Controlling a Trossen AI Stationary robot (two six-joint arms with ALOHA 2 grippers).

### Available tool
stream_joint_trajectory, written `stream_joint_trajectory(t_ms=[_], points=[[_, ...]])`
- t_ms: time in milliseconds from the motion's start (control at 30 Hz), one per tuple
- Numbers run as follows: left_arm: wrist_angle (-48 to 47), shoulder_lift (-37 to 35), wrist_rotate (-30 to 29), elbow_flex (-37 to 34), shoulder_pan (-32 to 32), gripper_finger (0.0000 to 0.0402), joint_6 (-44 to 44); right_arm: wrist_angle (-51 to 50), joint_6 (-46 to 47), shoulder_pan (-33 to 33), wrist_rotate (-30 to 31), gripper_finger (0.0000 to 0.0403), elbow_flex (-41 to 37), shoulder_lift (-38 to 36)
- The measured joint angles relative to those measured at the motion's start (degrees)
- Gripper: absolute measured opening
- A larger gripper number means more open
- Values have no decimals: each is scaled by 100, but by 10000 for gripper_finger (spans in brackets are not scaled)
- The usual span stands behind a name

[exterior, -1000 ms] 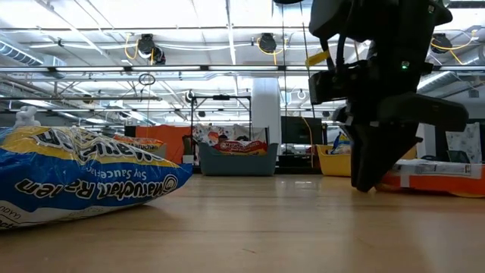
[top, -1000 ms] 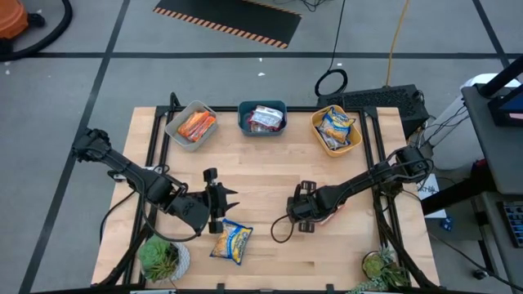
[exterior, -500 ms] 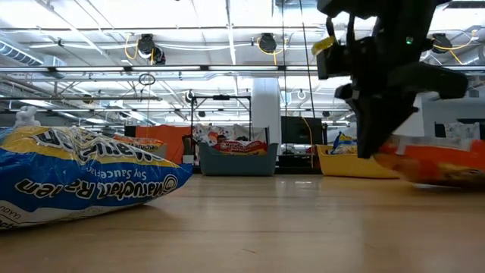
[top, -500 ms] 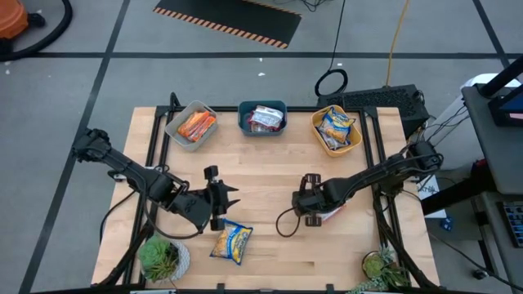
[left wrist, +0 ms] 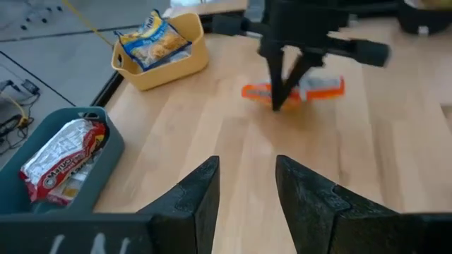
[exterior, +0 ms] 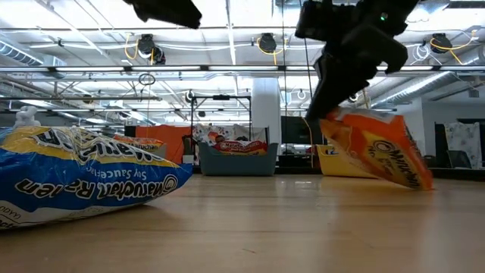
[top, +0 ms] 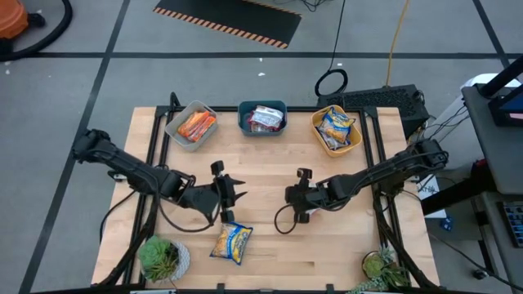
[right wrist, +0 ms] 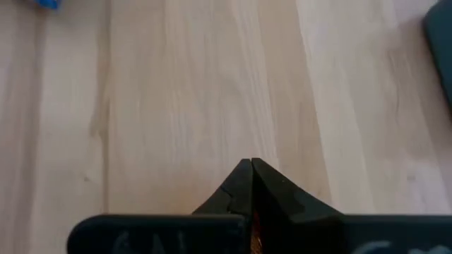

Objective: Sort Maruchan noodles
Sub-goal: Put the orange noodle pack into the blue bin

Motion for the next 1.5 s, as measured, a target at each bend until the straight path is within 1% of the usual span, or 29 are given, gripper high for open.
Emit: stream_joint_trajectory(t_ms=[133,200,367,467,567,667,900,1000,1200,1300,1367,1500], points=[[634,0,6,-386,290,145,116,188,-159,15,1,0,21,-51],[778,2,26,-541,429,145,116,208,-266,15,1,0,123,-49],[802,1,536,-813,712,145,-29,564,-717,75,-18,0,308,-53],[807,1,842,-911,846,145,-63,603,-1024,98,-40,0,429,-51],[837,1,1098,-912,836,146,-41,607,-1232,93,-38,0,559,-51],[919,1,1234,-912,768,146,14,599,-1515,92,-36,0,710,-51],[1245,1,1236,-912,643,147,139,600,-2124,52,-38,0,978,-51],[1340,0,1237,-912,567,170,180,612,-2384,6,-36,0,1099,-51],[1373,1,1233,-912,522,269,264,643,-2882,-87,-29,0,1322,-51],[1375,2,1225,-912,605,305,469,744,-3099,-169,-35,0,1392,-51],[1367,1,1214,-912,689,317,581,773,-3126,-228,-41,0,1425,-51],[1220,0,1218,-912,904,321,680,649,-2947,-345,-52,0,1427,-53]])
